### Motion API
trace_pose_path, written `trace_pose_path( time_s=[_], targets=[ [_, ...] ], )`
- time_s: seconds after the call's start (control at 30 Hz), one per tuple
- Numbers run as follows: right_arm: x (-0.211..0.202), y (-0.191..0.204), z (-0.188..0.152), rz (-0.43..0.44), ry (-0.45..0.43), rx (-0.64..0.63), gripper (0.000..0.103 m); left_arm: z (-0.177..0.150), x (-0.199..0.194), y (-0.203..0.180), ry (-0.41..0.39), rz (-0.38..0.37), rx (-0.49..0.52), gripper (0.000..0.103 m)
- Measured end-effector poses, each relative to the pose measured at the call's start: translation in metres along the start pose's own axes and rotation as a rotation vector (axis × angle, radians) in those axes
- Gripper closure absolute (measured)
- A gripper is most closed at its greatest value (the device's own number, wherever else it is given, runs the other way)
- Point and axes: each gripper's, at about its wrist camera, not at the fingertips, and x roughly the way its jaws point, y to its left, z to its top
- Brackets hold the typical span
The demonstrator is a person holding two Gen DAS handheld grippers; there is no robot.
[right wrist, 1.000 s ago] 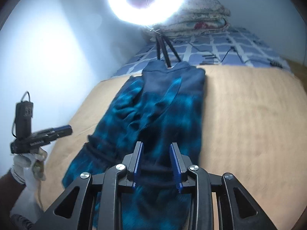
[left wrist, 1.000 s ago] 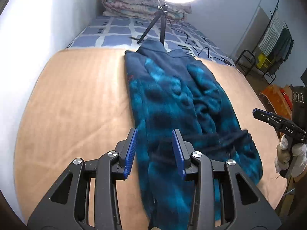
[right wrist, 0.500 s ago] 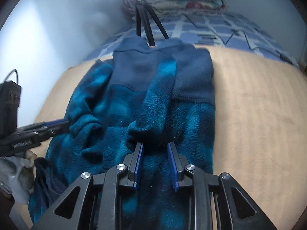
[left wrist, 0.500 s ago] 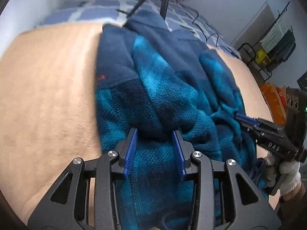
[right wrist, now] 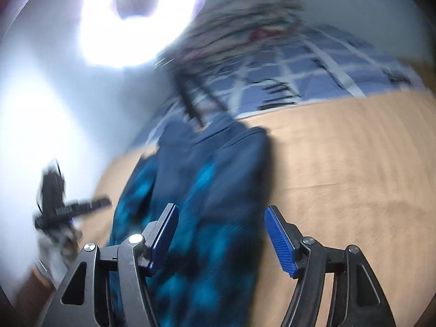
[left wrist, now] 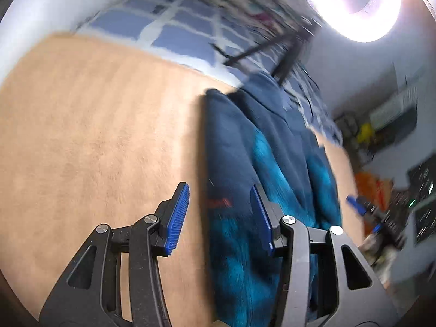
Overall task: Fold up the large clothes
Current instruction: 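Grasp the folded hem edge again with both tools and lift it, then fold the gripped hem end over toward the collar with both tools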
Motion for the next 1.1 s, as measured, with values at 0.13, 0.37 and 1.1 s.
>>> trace_pose_path(
  time_s=[0.13, 0.37, 1.1],
  targets=[
    [0.021, -0.028, 0.009, 0.028, -0.013, 0.097, 0.034, 0.014, 0.026, 0.012, 0.012, -0.044, -0.078, 0.055],
    [0.068, -0.043, 0.027, 0.069, 0.012, 0.163, 0.037, 0.033, 0.053, 0.007, -0.008, -0.044, -0.099, 0.056],
    [0.047, 0.038, 0.021, -0.08, -0.068, -0.21, 0.098, 0.01, 0.013, -0.078, -0.153, 0.025, 0.177, 0.097]
  ],
)
